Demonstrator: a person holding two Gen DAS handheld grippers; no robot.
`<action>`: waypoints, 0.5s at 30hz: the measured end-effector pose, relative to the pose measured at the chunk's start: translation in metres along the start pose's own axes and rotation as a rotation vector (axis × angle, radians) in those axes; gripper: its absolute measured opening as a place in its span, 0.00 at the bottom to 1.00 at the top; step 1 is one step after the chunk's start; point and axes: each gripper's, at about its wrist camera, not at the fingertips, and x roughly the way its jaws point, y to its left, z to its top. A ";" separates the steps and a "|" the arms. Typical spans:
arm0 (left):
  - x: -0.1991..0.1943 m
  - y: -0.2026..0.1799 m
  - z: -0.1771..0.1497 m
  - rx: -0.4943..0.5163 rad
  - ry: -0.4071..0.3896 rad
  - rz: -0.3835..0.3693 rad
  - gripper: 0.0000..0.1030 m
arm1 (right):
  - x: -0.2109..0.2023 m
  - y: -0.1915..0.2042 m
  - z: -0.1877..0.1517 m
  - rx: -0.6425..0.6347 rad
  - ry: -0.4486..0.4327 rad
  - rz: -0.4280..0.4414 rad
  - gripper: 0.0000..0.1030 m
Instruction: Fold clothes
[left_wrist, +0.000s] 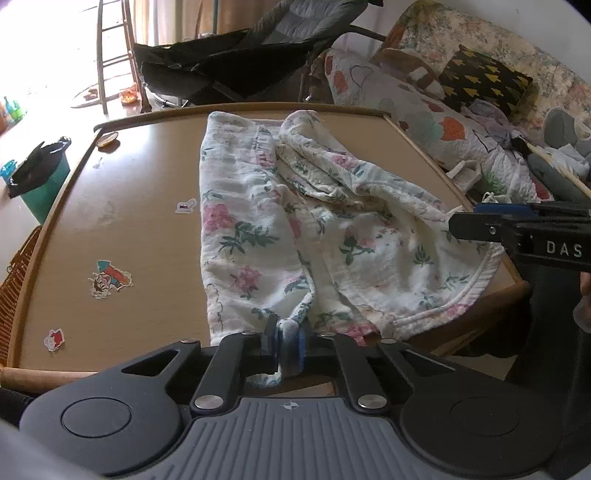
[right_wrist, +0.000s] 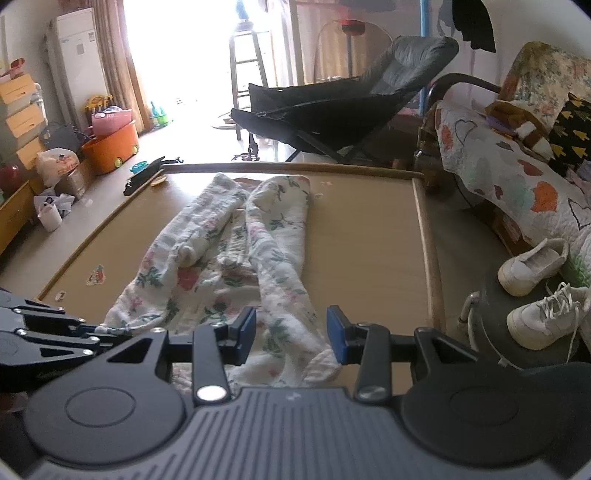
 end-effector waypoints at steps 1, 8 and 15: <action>-0.001 0.002 0.000 -0.008 0.000 -0.005 0.16 | -0.001 0.000 0.000 0.002 -0.003 -0.001 0.40; -0.013 0.015 0.003 -0.097 -0.053 -0.048 0.26 | -0.010 -0.013 0.002 0.079 0.006 0.032 0.40; -0.023 0.022 0.002 -0.170 -0.110 -0.170 0.35 | -0.005 -0.042 -0.002 0.256 0.043 0.041 0.40</action>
